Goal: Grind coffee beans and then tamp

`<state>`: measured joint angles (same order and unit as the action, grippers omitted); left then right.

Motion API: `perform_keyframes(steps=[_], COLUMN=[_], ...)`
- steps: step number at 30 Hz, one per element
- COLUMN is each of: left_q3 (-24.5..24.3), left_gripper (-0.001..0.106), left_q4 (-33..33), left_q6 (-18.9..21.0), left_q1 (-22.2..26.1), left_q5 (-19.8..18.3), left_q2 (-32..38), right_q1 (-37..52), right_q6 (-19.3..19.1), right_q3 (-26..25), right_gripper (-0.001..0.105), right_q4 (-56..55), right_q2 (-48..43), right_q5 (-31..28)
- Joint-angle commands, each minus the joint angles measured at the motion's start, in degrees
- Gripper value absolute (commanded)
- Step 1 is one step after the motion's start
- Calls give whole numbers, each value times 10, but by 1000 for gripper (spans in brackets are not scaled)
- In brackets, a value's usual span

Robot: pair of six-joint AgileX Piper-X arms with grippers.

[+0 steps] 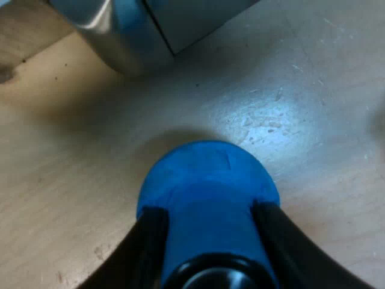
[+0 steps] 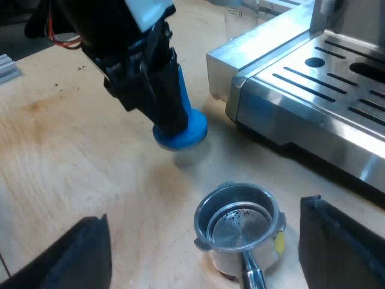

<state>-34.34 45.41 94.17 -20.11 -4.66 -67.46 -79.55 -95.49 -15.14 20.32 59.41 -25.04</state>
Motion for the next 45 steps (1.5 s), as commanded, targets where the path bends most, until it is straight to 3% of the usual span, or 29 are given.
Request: perform_keyframes(steps=[1, 11, 27, 29, 33, 35, 38, 40, 41, 42, 45], left_q3=[-2, -2, 7, 19, 26, 25, 25, 23, 22, 15, 1], left_gripper=[0, 0, 0, 3, 22, 44, 57, 78, 80, 89, 96], left_q4=[-11, -29, -30, -31, -31, -31, -31, -29, -28, -16, 1], left_q6=[-3, -3, -3, -3, -2, -2, 0, 21, 23, 30, 28], left_q1=[0, 0, 0, 0, 0, 0, 0, 0, 0, 0, 0], left_q5=[-2, -2, -2, -17, -27, -30, -33, -33, -33, -33, -33], left_q2=[-9, -50, -51, -51, -51, -51, -51, -51, -51, -48, -36], right_q1=[-1, -1, -1, -1, -1, -1, -1, -1, -1, -1, -1], right_q6=[-9, -9, -9, -9, -9, -9, -9, -9, -9, -9, -8], right_q3=[-1, -1, -1, -1, -1, -1, -1, -1, -1, -1, -1], right_gripper=[66, 66, 66, 66, 66, 66, 66, 66, 66, 66, 66], right_q4=[5, 4, 0, 0, 0, 0, 0, 0, 0, 0, -6], right_q2=[-5, -5, -5, -5, -5, -5, -5, -5, -5, -5, -5], right_q5=[5, 5, 5, 5, 5, 5, 5, 5, 5, 5, 5])
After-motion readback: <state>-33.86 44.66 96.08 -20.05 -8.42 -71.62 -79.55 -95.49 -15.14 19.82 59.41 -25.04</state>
